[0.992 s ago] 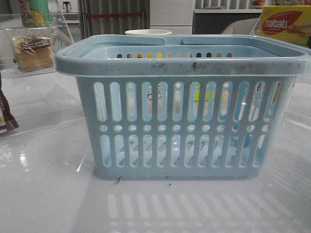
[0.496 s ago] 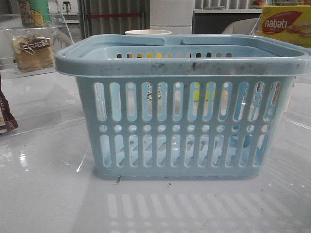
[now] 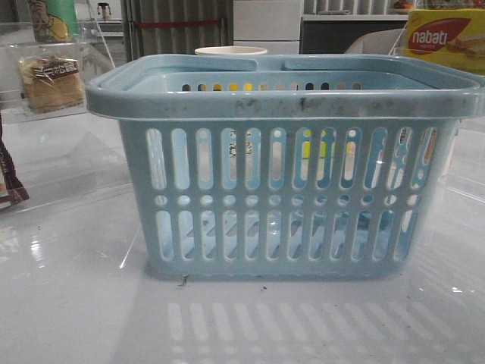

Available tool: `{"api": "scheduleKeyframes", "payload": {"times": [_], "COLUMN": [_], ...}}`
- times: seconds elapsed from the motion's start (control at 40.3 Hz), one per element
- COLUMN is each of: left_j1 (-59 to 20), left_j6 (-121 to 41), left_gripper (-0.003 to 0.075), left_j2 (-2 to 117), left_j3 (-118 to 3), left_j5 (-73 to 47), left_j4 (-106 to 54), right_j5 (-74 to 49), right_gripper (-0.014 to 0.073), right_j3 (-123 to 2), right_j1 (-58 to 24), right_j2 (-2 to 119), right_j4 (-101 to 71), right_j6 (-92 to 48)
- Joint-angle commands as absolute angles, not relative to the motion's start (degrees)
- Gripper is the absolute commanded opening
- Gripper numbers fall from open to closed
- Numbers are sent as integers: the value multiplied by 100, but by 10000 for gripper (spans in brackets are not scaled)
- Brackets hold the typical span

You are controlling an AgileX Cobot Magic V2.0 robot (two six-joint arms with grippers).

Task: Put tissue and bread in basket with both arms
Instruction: 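Carry the tissue pack over the basket and release it inside, then reach the left gripper to the wrapped bread roll and grasp it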

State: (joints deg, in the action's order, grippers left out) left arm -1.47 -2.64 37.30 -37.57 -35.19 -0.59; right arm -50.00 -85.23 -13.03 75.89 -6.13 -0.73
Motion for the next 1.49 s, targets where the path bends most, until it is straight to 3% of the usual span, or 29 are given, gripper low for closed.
{"api": "scheduleKeyframes", "payload": {"times": [0.0,0.322,0.521,0.595,0.843,1.165,1.314,1.463], "left_j1": [-141,-141,-141,-141,-141,-152,-152,-152], "left_j6": [-246,-246,-246,-246,-246,-246,-258,-258], "left_gripper": [487,487,487,487,487,496,583,594], "left_j2": [3762,3762,3762,3762,3762,3935,4586,5630], "left_j3": [-3907,-3907,-3907,-3907,-3892,-3746,-4130,-4742], "left_j5": [-3042,-3038,-3038,-3038,-3038,-2945,-2945,-2782], "left_j4": [-80,-80,-80,-80,-80,-119,-183,-272], "right_j5": [-4698,-4311,-3843,-3737,-3810,-3549,-3554,-3560], "right_gripper": [203,223,521,584,571,571,571,571], "right_j3": [-8493,-8062,-8062,-8062,-8020,-6698,-6190,-6030], "right_j1": [-1890,-2871,-2871,-2871,-2871,-2871,-2871,-2871], "right_j2": [7543,8438,8962,9014,8573,6593,5908,5684], "right_j4": [-681,-714,-709,-634,-361,-354,-354,-354], "right_j6": [-127,-127,-127,-127,-139,-436,-436,-436]}}
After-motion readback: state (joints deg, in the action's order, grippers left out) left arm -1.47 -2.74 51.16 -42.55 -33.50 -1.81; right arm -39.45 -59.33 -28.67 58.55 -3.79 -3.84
